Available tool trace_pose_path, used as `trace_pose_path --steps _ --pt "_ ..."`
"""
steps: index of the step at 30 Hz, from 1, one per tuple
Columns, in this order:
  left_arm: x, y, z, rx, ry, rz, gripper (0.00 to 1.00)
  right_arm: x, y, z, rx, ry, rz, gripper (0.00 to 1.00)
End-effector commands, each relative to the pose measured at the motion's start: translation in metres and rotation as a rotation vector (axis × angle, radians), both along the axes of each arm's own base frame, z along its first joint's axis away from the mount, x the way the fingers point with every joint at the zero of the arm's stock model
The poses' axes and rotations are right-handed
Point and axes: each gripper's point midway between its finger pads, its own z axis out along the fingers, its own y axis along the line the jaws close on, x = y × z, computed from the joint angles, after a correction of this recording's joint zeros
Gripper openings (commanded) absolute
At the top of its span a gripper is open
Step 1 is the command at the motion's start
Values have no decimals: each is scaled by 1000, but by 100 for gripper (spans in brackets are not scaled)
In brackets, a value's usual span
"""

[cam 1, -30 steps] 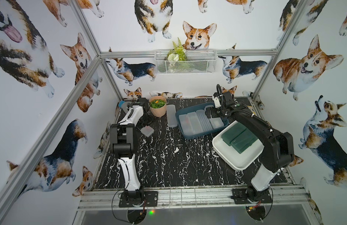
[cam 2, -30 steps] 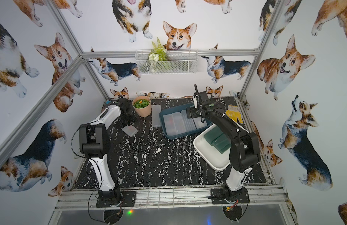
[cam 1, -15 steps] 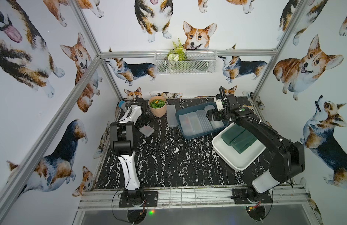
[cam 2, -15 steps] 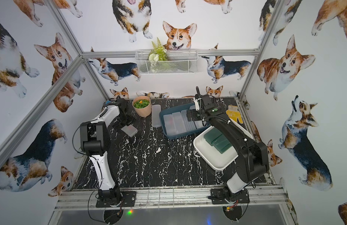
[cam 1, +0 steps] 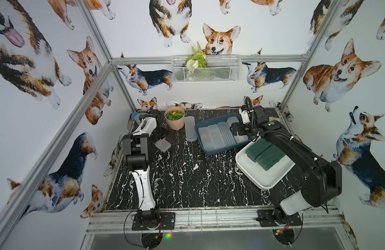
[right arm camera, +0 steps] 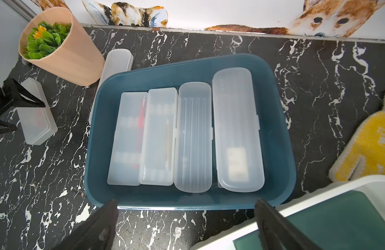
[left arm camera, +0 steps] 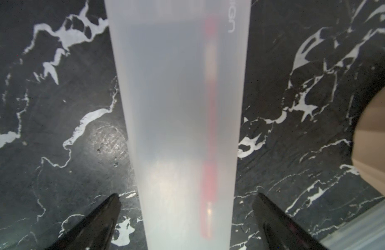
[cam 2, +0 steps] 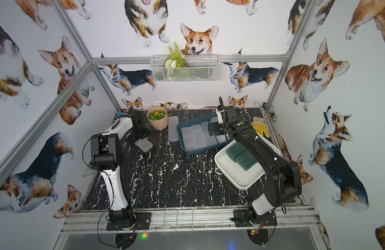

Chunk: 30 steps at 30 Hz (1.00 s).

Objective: Place the pencil cases by color into the storage box
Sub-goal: Pick up the pencil case from the center of the board.

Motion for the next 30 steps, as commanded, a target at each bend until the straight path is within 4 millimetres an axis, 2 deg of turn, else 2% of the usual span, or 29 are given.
trace_pose_path --steps 1,10,18,21,26,30 --pt "2 2 -2 4 1 30 97 -5 -1 -1 1 7 7 99" --pt "-10 6 -15 17 29 90 95 -8 -1 -4 0 15 4 98" --pt "-11 7 -20 18 28 142 93 -12 0 -7 -3 27 5 98" --pt "-12 7 -24 17 37 154 86 -14 -1 -8 -5 28 3 98" --pt "-12 8 -26 12 38 162 66 -15 -3 -5 -12 21 0 98" --pt "-13 9 -20 19 30 152 64 -15 -2 -6 -10 20 2 98"
